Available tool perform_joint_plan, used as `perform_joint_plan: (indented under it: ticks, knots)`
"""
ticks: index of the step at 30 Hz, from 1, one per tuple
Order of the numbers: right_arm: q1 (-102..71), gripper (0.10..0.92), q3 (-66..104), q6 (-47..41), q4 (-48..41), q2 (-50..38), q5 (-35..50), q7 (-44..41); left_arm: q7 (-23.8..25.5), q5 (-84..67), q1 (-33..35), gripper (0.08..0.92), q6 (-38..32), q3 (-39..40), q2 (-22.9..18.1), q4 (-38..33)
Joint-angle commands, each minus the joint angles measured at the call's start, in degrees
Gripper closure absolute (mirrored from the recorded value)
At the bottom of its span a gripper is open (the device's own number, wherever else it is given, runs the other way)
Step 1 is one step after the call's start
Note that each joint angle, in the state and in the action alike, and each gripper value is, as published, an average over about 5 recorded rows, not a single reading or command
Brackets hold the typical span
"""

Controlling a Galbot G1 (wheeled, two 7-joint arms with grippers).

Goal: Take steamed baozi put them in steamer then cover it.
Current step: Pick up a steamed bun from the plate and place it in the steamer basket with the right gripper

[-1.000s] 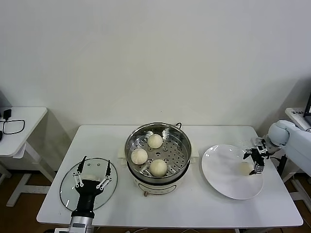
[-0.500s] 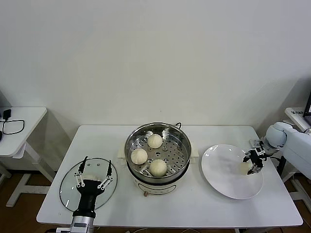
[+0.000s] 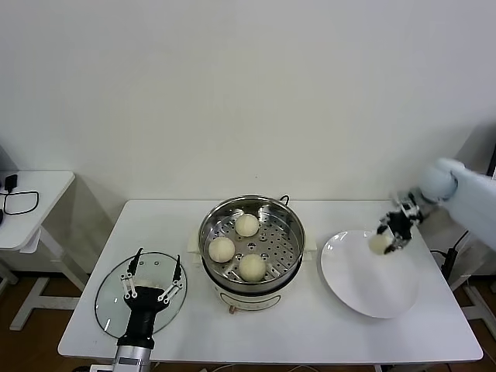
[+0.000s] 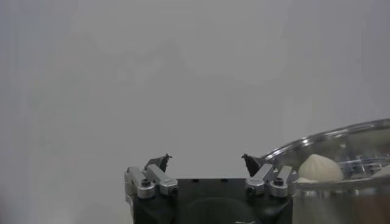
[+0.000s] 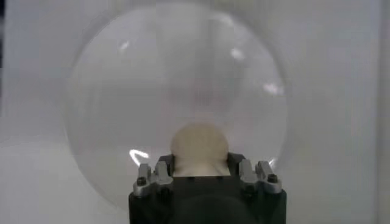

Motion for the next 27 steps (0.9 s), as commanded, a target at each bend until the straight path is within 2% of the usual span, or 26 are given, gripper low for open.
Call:
perform_joint_plan:
  ticks: [1, 10, 27]
  knots:
    - [28.5, 0.414, -20.0, -6.5, 13.6, 9.0, 19.7, -4.1, -0.1, 0.0, -0.1, 0.177, 0.0, 0.1, 0.1, -0.2]
    - [30.9, 0.414, -24.3, -11.5, 19.4, 20.7, 28.5, 3.0, -0.3, 0.1, -0.3, 0.177, 0.4, 0.7, -0.1, -0.3]
    - [19.3, 0.414, -25.0, -13.8, 14.4, 29.0, 23.7, 9.8, -0.8, 0.1, -0.7, 0.177, 0.4, 0.0, 0.0, 0.4]
